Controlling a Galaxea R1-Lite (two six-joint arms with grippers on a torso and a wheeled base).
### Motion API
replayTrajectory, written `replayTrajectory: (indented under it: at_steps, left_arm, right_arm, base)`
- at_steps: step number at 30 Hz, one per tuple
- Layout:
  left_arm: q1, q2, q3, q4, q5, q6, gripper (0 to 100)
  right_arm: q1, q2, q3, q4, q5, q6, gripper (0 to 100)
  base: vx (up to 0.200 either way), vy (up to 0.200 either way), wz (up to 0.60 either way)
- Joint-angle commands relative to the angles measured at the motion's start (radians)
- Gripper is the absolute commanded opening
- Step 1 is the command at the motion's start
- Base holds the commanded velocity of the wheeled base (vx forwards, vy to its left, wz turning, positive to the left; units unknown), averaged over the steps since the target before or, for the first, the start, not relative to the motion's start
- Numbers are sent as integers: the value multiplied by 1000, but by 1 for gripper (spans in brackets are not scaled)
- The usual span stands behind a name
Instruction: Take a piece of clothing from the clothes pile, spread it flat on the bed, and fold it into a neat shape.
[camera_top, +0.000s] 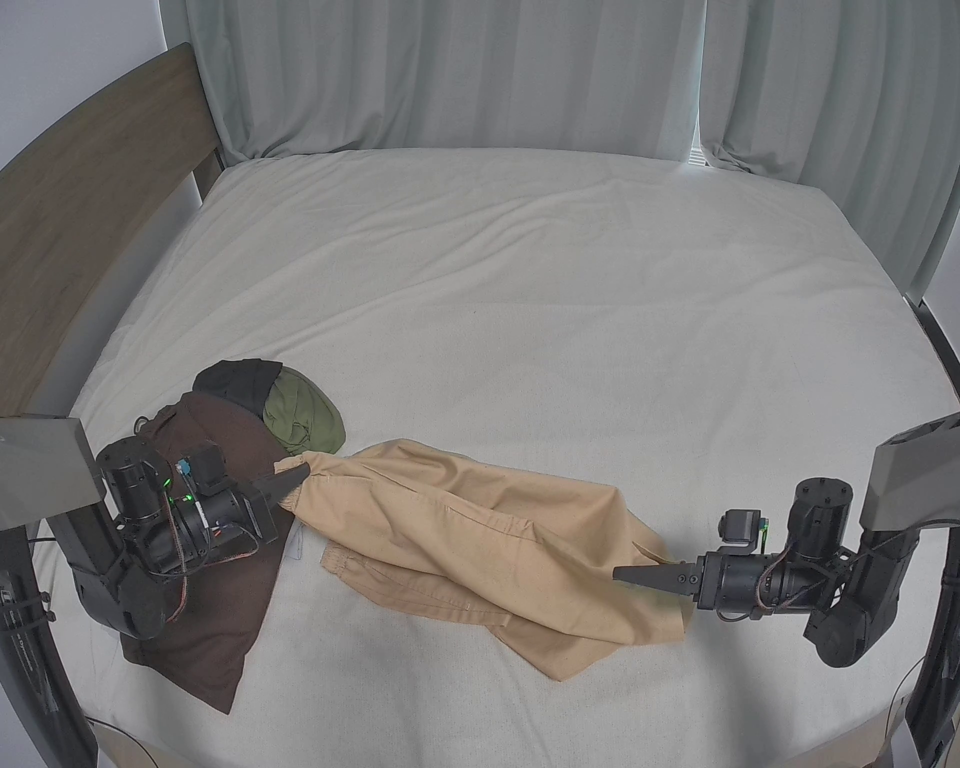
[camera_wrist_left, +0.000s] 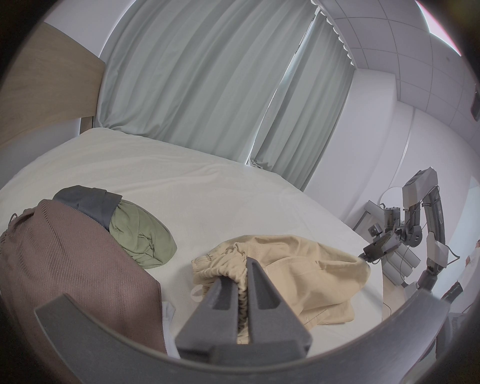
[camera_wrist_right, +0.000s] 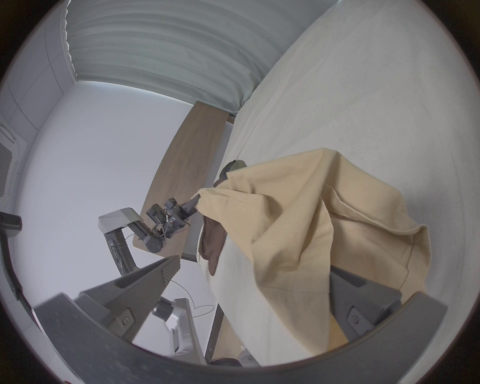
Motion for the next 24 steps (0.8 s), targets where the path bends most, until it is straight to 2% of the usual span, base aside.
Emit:
replayTrajectory:
  at_steps: [1,14,15,24]
  left_arm:
    - [1,0,1,-4,0,-1,0]
    - [1,-1,0,-4,-2,1,0]
    - [1,-1,0,-4,-2,1,0]
    - [2,-3,1,-4,-2,1,0]
  right_arm:
    - [9,-111,27,2,3,30,100]
    - [-5,-4,14,-1,-2,33,100]
    - [-3,-2,14,-1,-2,33,0]
    - [-14,6,18,-1,-2,21,0]
  base:
    - [0,0,0]
    - [0,0,0]
    - [0,0,0]
    - [0,0,0]
